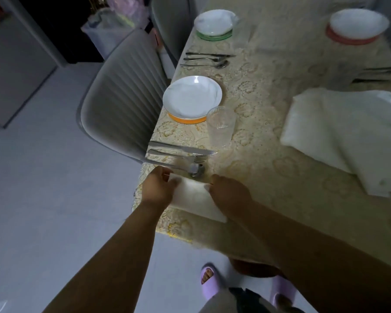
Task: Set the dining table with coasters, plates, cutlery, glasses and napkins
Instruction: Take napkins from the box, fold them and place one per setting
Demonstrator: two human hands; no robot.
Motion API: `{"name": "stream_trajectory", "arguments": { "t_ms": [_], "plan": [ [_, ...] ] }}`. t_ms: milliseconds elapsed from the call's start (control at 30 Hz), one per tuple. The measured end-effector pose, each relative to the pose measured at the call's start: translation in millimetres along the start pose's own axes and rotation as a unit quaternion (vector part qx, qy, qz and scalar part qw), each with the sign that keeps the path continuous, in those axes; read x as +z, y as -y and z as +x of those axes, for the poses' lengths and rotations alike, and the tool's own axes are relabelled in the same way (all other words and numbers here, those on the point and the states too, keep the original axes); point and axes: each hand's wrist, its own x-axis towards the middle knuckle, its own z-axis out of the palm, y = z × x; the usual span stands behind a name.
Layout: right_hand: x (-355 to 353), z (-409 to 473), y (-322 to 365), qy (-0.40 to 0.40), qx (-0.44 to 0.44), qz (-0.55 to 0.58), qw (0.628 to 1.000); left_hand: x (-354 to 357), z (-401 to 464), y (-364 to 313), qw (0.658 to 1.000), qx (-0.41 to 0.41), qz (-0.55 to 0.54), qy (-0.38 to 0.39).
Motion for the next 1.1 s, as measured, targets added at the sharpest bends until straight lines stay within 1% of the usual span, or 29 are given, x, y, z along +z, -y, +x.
{"name": "stream_trajectory", "arguments": {
  "t_ms": [100, 167, 267, 333, 433, 533, 633, 767, 867, 933, 1100],
  "plan": [
    [14, 3, -1, -0.066, -0.001, -0.073, 0.995, 17, 2, 10, 0.999, 0.037, 0.013, -0.006],
    [29, 2, -3, -0.103, -0.013, -0.119, 0.988, 30, -1, 17, 0.994, 0.068, 0.073, -0.037],
    [47, 2, -11, -0.146, -0.008, -0.145, 0.978, 46, -4, 27, 0.978, 0.115, 0.153, -0.081],
    [49, 1, -15, -0.184, -0.002, -0.156, 0.971, 50, -2, 33, 0.973, 0.122, 0.172, -0.097],
    [49, 4, -17, -0.222, -0.008, -0.153, 0.963, 50, 4, 39, 0.974, 0.113, 0.175, -0.089],
    [53, 7, -21, -0.234, -0.015, -0.15, 0.961, 50, 5, 41, 0.973, 0.122, 0.174, -0.095],
    [55, 7, -21, -0.241, -0.01, -0.148, 0.959, 49, 5, 40, 0.974, 0.117, 0.175, -0.084],
    [52, 8, -18, -0.234, 0.003, -0.142, 0.962, 41, 7, 35, 0.975, 0.095, 0.201, -0.026],
    [48, 6, -15, -0.236, 0.014, -0.137, 0.962, 30, 7, 30, 0.978, 0.097, 0.184, -0.003],
    [45, 3, -12, -0.236, 0.016, -0.134, 0.962, 23, 2, 25, 0.978, 0.111, 0.177, -0.026],
    [32, -1, -3, -0.234, 0.001, -0.108, 0.966, 17, -16, -3, 0.968, 0.168, 0.136, -0.126]
  ]
}}
